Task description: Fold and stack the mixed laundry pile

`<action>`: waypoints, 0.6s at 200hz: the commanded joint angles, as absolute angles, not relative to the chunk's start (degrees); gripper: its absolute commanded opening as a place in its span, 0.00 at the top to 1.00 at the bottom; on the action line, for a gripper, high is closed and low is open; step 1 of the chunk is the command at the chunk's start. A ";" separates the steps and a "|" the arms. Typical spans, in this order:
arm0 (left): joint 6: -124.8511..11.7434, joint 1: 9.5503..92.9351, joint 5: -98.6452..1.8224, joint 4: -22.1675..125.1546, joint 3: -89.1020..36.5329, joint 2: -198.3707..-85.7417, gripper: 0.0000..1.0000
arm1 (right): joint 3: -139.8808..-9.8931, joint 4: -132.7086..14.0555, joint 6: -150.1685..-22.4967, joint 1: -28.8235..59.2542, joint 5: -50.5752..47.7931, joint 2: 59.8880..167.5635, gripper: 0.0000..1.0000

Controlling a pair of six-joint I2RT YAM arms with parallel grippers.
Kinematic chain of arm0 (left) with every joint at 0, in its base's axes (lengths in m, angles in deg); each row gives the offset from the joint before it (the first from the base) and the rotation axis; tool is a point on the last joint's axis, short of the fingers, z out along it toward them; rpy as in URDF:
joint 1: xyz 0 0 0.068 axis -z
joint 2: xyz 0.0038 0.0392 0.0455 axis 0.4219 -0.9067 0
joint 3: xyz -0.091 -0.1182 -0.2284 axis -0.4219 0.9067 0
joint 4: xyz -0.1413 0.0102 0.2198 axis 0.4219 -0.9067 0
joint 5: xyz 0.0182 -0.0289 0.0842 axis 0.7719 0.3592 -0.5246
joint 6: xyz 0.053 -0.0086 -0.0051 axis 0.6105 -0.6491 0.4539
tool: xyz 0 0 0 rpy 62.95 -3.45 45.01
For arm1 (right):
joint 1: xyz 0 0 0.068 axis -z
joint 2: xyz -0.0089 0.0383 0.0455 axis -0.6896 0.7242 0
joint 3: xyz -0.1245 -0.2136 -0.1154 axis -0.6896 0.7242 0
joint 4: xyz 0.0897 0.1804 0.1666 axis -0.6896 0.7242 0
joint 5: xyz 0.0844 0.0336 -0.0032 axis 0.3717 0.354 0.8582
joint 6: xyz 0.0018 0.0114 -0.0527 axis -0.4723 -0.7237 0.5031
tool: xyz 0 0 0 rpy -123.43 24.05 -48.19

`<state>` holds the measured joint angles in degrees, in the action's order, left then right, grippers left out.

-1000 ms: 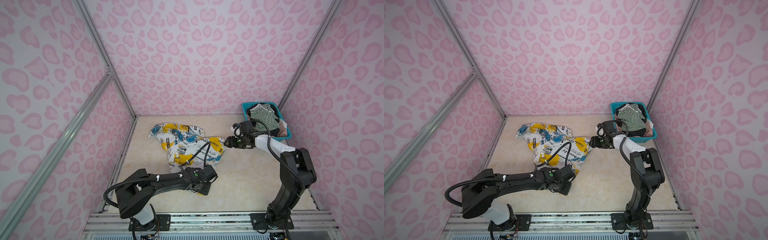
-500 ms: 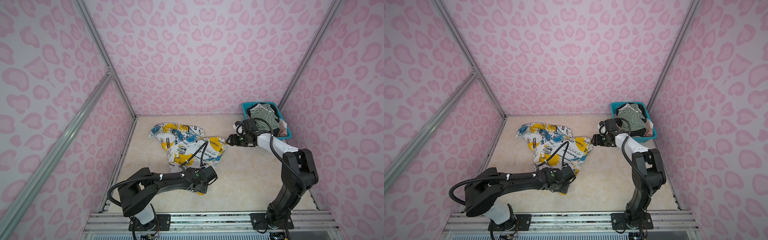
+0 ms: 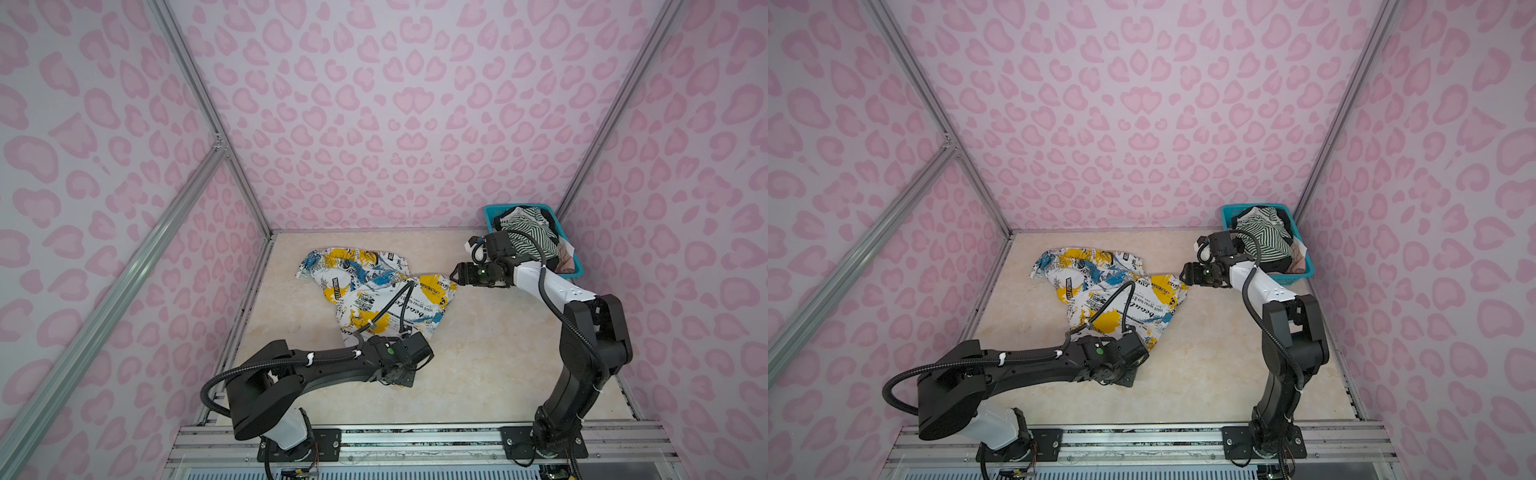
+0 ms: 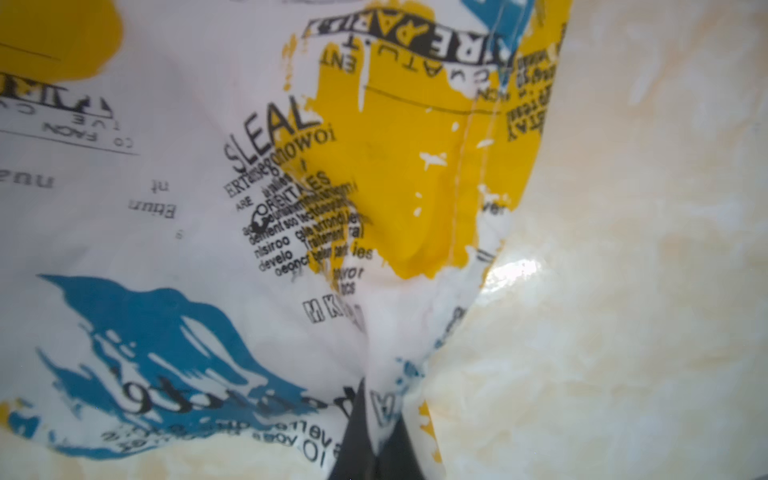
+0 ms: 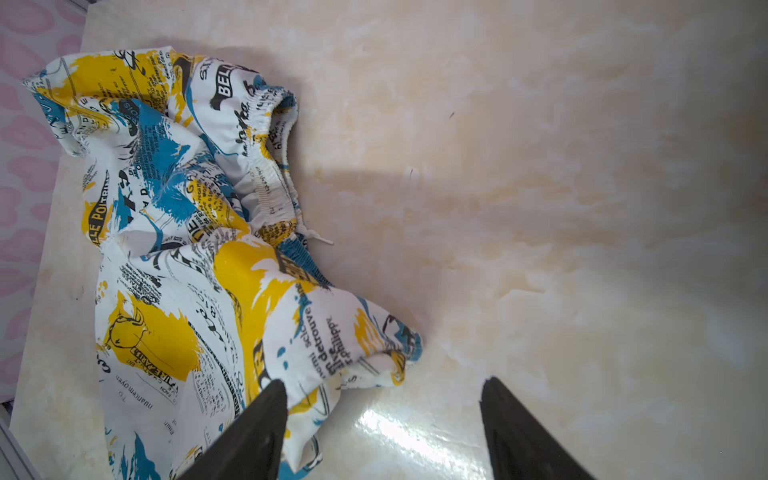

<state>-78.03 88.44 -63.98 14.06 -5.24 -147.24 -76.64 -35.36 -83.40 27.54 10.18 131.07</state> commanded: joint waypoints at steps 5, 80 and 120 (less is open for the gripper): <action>-78.61 88.00 -66.45 8.71 -6.45 -143.36 0.98 | -80.20 -34.56 -81.00 27.69 16.09 134.99 0.26; -76.52 79.05 -70.08 0.79 -9.91 -130.46 0.98 | -77.14 -38.92 -83.97 26.42 36.75 142.14 0.47; -72.60 70.85 -67.79 0.08 -12.27 -123.50 0.98 | -74.70 -40.69 -85.28 24.34 36.56 141.35 0.59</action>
<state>-75.78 74.12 -68.26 1.84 -10.82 -126.33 -75.59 -38.51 -83.64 25.34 33.26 141.38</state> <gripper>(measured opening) 0.052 0.486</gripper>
